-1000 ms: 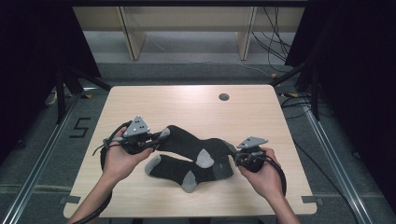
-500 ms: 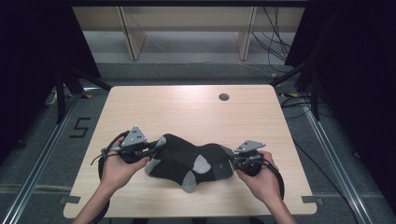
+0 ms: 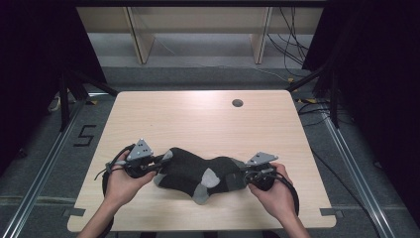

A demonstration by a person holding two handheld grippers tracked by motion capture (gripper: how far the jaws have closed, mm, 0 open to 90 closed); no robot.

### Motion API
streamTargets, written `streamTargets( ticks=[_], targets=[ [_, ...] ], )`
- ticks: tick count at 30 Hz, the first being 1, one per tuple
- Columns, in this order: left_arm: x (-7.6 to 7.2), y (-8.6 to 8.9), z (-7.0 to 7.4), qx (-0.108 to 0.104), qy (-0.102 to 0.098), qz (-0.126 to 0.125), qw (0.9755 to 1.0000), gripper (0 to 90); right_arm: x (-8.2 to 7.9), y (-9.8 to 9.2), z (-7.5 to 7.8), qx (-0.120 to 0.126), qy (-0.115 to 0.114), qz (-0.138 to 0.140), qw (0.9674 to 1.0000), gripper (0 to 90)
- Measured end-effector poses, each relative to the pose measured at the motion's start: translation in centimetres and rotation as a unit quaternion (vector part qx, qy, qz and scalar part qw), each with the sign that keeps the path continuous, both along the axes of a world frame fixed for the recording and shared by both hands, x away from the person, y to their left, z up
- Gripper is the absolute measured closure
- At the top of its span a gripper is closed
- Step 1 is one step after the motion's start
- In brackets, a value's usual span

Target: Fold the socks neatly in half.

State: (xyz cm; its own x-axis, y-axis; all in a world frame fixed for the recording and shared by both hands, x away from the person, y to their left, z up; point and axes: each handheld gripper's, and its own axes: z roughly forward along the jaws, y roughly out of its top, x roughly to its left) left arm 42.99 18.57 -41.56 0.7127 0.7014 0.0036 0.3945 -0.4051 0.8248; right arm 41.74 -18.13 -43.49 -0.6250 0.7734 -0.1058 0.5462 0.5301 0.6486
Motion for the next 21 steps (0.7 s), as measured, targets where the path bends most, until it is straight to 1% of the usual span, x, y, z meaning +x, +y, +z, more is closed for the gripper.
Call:
streamTargets(
  ticks=[1,3,5,6,7,8,9,10,11,13,14,15,16,17,18,19,20,21],
  targets=[
    [0.0,0.0,-0.2,-0.001,0.000,0.001,1.0000,78.8,-0.1,0.1,0.0,0.003,0.007,-0.006,1.0000,75.4],
    [-0.1,0.1,-0.5,0.003,0.004,0.004,1.0000,78.8,0.0,0.2,-0.3,-0.003,0.005,-0.003,1.0000,75.4],
    [-0.3,0.0,-0.9,0.001,0.008,0.010,0.9999,78.8,0.1,0.3,-0.6,-0.009,0.002,0.003,1.0000,75.4],
    [-0.3,0.1,-1.1,0.008,0.008,0.007,0.9999,78.8,0.0,0.4,-0.7,-0.007,0.009,-0.002,0.9999,75.4],
    [-0.4,0.1,-1.3,0.007,0.010,0.008,0.9999,78.8,0.0,0.5,-0.8,-0.011,0.008,0.002,0.9999,75.3],
    [-0.5,0.2,-1.4,0.013,0.011,0.011,0.9998,78.8,-0.1,0.6,-0.9,-0.014,0.005,0.003,0.9999,75.3],
    [-0.5,0.2,-1.6,0.005,0.010,0.015,0.9998,78.8,-0.1,0.7,-1.0,-0.015,0.007,0.004,0.9999,75.3],
    [-0.5,0.4,-1.6,0.012,0.010,0.014,0.9998,78.8,-0.2,0.9,-1.1,-0.016,0.007,0.005,0.9998,75.3],
    [-0.6,0.4,-1.7,0.008,0.009,0.012,0.9999,78.7,-0.2,0.9,-1.1,-0.022,0.002,0.011,0.9997,75.3],
    [-0.7,0.6,-1.8,0.009,0.009,0.014,0.9998,78.8,-0.3,1.2,-1.1,-0.021,0.004,0.006,0.9997,75.4],
    [-0.8,0.6,-1.9,0.013,0.010,0.019,0.9997,78.8,-0.4,1.3,-1.1,-0.022,0.005,0.008,0.9997,75.4],
    [-0.8,0.6,-2.1,0.009,0.009,0.019,0.9997,78.7,-0.4,1.4,-1.1,-0.023,0.004,0.010,0.9997,75.3],
    [-0.9,0.6,-2.1,0.014,0.012,0.018,0.9997,78.8,-0.5,1.4,-1.1,-0.028,0.004,0.012,0.9995,75.3],
    [-0.9,0.6,-2.2,0.011,0.010,0.017,0.9997,78.8,-0.5,1.5,-1.1,-0.032,0.003,0.010,0.9994,75.4],
    [-1.1,0.5,-2.3,0.019,0.011,0.018,0.9996,78.8,-0.5,1.5,-1.1,-0.037,-0.002,0.016,0.9992,75.4],
    [-1.1,0.6,-2.4,0.021,0.010,0.016,0.9996,78.8,-0.6,1.6,-1.1,-0.032,0.003,0.010,0.9994,75.3],
    [-1.2,0.6,-2.5,0.023,0.014,0.018,0.9995,78.7,-0.7,1.6,-1.1,-0.034,0.001,0.011,0.9994,75.4],
    [-1.1,0.6,-2.7,0.022,0.012,0.017,0.9995,78.7,-0.7,1.6,-1.1,-0.035,0.001,0.012,0.9993,75.3]
  ],
)
